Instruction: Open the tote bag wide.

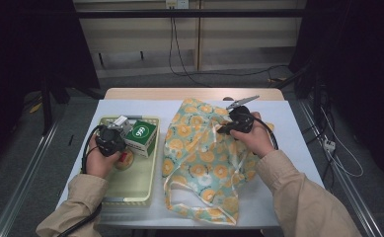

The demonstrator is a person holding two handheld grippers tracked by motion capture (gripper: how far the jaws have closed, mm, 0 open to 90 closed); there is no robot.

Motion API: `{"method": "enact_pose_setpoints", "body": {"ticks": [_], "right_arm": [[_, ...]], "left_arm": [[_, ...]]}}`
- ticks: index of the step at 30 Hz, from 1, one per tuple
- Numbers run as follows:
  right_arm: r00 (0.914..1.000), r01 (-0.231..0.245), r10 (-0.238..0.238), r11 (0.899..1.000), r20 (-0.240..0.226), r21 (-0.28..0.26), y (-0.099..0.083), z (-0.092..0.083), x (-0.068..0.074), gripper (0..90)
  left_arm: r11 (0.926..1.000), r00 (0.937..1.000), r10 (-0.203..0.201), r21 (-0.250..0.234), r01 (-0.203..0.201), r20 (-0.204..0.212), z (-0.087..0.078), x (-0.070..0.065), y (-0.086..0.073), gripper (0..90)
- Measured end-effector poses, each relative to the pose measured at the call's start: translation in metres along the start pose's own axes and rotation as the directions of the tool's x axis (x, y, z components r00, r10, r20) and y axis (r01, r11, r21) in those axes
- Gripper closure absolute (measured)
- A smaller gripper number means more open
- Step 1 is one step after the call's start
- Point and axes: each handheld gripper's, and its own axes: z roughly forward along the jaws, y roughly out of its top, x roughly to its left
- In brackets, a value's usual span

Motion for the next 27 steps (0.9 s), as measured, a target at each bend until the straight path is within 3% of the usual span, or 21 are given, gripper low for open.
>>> {"method": "enact_pose_setpoints", "body": {"ticks": [2, 6, 10, 12, 16, 24, 27], "right_arm": [[1.0000, 0.002, -0.002, 1.000, -0.001, 0.000, 0.000, 0.000, 0.001, 88.7], [1.0000, 0.005, -0.005, 1.000, -0.003, 0.000, 0.000, -0.001, 0.001, 88.7], [1.0000, 0.009, -0.009, 1.000, -0.001, -0.002, 0.000, -0.001, 0.003, 88.6], [0.9999, 0.010, -0.010, 1.000, -0.005, -0.003, 0.000, -0.002, 0.004, 88.6], [0.9999, 0.012, -0.012, 1.000, -0.008, -0.004, -0.001, -0.001, 0.005, 88.5], [0.9997, 0.017, -0.018, 1.000, -0.019, -0.004, 0.000, -0.001, 0.009, 88.5], [0.9996, 0.020, -0.020, 1.000, -0.019, -0.003, 0.000, -0.001, 0.010, 88.5]], "left_arm": [[0.9995, 0.9996, -0.005, 0.030, 0.004, 0.027, 0.001, -0.002, -0.001, 89.7], [0.9994, 0.9948, -0.023, 0.026, 0.021, 0.099, -0.003, -0.008, -0.006, 90.0], [1.0000, 0.9940, 0.003, 0.000, -0.003, 0.109, -0.010, -0.011, -0.011, 86.7], [0.9997, 0.9947, 0.013, -0.021, -0.011, 0.102, -0.017, -0.011, -0.014, 78.7], [0.9988, 0.9953, -0.009, -0.048, 0.014, 0.096, -0.028, -0.008, -0.020, 51.2], [0.9994, 0.9954, 0.036, 0.000, -0.036, 0.089, -0.032, -0.019, -0.023, 24.6], [0.9987, 0.9961, 0.052, -0.003, -0.052, 0.072, -0.033, -0.020, -0.025, 20.4]]}}
